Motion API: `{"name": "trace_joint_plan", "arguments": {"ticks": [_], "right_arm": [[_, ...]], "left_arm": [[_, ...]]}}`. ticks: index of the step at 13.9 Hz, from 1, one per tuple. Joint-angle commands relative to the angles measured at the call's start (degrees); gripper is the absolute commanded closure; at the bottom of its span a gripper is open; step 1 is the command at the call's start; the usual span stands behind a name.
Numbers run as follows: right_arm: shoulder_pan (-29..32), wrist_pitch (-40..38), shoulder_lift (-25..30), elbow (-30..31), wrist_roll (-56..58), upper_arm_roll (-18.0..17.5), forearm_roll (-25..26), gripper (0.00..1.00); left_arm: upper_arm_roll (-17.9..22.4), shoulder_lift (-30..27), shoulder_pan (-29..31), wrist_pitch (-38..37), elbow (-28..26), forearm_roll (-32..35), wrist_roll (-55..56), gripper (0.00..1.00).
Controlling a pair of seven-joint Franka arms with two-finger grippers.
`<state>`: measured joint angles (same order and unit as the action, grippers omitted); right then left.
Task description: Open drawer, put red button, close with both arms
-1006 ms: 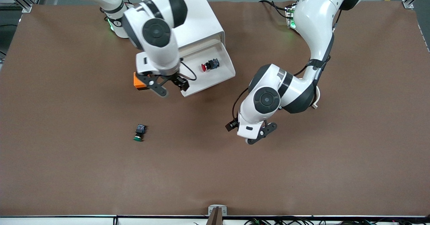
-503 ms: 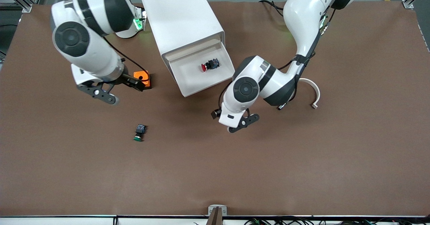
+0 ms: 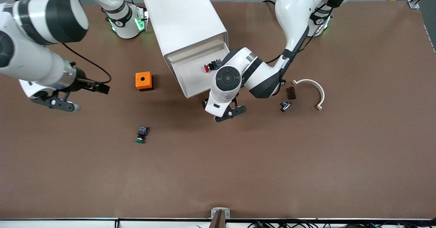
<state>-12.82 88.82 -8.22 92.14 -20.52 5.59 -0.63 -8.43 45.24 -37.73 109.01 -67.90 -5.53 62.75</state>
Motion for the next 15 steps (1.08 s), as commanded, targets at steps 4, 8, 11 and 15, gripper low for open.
{"name": "trace_joint_plan", "arguments": {"ticks": [4,8,11,15], "right_arm": [[8.2,-1.7,3.1,0.6,13.9,-1.1,0.0,0.00],[11.8,-2.3,4.3,0.4,21.2,-1.1,-0.3,0.00],[13.5,-3.1,4.4,-2.0,24.7,-1.1,-0.3,0.00],[13.5,-3.1,4.1,-2.5,25.4,-1.2,0.4,0.00]], "left_arm": [[-0.2,0.8,-1.9,0.2,0.0,1.2,0.3,0.01],[-0.2,0.7,-3.0,0.2,-0.1,0.6,0.3,0.01],[-0.2,0.6,-4.0,0.2,-1.1,0.3,0.3,0.01],[-0.4,0.5,-5.2,0.2,-2.2,-0.8,0.3,0.01]]}}
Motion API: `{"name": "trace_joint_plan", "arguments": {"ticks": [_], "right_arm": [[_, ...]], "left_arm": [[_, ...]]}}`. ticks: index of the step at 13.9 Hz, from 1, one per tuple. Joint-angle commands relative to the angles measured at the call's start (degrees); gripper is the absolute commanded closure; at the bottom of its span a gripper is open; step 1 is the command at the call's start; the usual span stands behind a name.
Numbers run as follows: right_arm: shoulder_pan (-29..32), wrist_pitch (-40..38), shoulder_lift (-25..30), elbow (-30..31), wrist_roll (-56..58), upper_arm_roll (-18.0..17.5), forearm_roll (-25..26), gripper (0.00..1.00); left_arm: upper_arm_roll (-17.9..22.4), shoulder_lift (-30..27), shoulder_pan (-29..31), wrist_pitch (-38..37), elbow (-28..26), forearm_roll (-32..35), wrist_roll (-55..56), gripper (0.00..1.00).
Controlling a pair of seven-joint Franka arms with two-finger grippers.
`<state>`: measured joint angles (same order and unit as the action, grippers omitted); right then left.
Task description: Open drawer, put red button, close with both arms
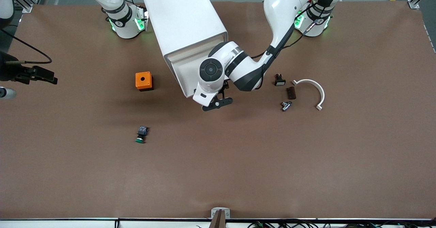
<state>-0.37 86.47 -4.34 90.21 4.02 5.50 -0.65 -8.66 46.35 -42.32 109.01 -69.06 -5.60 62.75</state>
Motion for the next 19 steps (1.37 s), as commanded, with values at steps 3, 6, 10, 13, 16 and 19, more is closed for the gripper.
{"name": "trace_joint_plan", "arguments": {"ticks": [3,6,10,13,16,19], "right_arm": [[1.1,-0.8,0.2,-0.6,0.8,-1.2,0.4,0.00],[1.1,-0.8,0.1,-0.6,0.6,-1.1,-0.1,0.00],[1.4,-0.6,0.0,-0.6,0.7,-1.1,-0.3,0.00],[1.4,-0.9,-0.2,-2.7,0.3,-1.1,-0.2,0.00],[1.6,-0.9,-0.6,-3.5,0.2,-1.1,0.0,0.00],[2.0,-0.9,-0.6,-3.7,0.2,-1.0,0.4,0.00]], "left_arm": [[-0.1,-0.6,-1.2,0.2,-1.1,-5.7,0.3,0.01],[-0.1,-0.7,-2.0,0.2,-1.2,-9.6,0.4,0.01],[-0.1,-0.6,-3.0,0.2,-1.2,-13.6,0.4,0.01],[-0.1,-0.7,-3.7,0.2,-1.9,-16.7,0.4,0.01],[-0.1,-0.6,-4.6,0.2,-2.9,-18.6,0.4,0.01],[-0.1,-0.9,-5.4,0.2,-5.0,-20.1,0.4,0.01]]}}
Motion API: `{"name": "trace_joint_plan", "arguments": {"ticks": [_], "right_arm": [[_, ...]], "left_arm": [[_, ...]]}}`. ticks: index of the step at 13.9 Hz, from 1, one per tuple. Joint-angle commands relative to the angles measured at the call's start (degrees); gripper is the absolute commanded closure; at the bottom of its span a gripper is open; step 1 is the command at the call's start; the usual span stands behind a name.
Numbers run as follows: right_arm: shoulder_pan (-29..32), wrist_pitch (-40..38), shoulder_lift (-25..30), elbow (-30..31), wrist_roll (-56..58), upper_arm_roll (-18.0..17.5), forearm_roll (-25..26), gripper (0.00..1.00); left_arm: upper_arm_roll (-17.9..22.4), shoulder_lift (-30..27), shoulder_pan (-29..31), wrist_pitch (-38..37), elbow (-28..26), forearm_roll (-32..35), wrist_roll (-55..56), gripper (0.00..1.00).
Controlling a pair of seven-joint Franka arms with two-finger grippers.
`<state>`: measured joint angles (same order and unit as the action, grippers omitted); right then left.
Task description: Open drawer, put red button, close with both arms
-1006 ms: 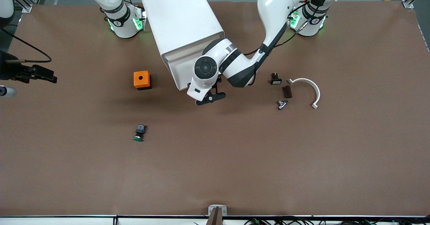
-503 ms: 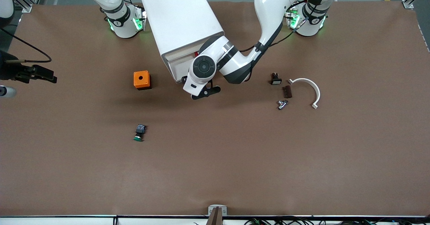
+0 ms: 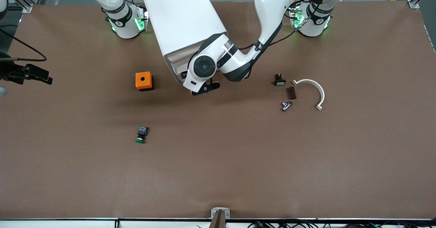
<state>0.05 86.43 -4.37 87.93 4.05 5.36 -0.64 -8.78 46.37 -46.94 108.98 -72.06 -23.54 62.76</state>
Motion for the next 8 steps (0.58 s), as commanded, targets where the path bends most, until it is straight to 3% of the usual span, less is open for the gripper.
{"name": "trace_joint_plan", "arguments": {"ticks": [1,8], "right_arm": [[1.8,-0.7,-0.6,-1.7,0.6,-0.9,0.3,0.00],[1.4,-2.7,1.2,-0.9,0.0,-1.1,-0.1,0.00]], "left_arm": [[0.0,-0.9,-0.8,0.2,-2.3,-4.0,0.4,0.01],[0.1,-1.1,-0.6,0.2,-2.2,-7.6,0.4,0.01]]}}
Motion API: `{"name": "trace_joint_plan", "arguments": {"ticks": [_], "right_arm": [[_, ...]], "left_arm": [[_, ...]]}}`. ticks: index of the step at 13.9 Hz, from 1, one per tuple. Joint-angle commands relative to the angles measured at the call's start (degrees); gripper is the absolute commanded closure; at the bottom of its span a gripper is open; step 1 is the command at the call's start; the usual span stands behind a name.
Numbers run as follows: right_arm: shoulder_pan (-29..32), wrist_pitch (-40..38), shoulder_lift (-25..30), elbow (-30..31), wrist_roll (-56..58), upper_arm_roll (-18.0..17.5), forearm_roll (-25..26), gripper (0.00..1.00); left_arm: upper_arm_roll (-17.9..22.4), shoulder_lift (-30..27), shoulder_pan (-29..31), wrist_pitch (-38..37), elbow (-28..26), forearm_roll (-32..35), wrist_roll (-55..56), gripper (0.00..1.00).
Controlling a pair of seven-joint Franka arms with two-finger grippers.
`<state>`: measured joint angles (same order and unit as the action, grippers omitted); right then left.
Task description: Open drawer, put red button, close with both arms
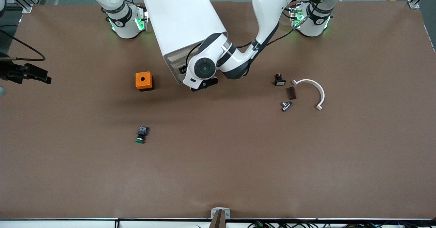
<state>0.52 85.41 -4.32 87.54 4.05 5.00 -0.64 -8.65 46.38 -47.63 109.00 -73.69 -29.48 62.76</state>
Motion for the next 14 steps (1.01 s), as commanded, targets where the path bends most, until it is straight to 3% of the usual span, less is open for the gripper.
{"name": "trace_joint_plan", "arguments": {"ticks": [1,3,9,14], "right_arm": [[1.1,-2.8,1.5,-0.5,0.0,-0.6,-0.5,0.00],[1.0,-3.1,2.1,-0.4,0.0,-0.6,-0.5,0.00],[1.0,-1.3,5.2,3.0,0.1,-0.6,-0.4,0.00],[1.0,-0.3,7.4,3.3,0.2,-0.6,-0.4,0.00]], "left_arm": [[0.0,-1.6,0.5,0.2,-0.5,-1.5,0.5,0.01],[0.9,-3.0,1.0,0.2,-0.3,-1.1,0.5,0.01],[1.7,-9.2,11.6,0.1,-0.4,-0.5,0.6,0.01],[1.5,-13.1,19.1,-1.3,-0.4,8.1,-0.5,0.01]]}}
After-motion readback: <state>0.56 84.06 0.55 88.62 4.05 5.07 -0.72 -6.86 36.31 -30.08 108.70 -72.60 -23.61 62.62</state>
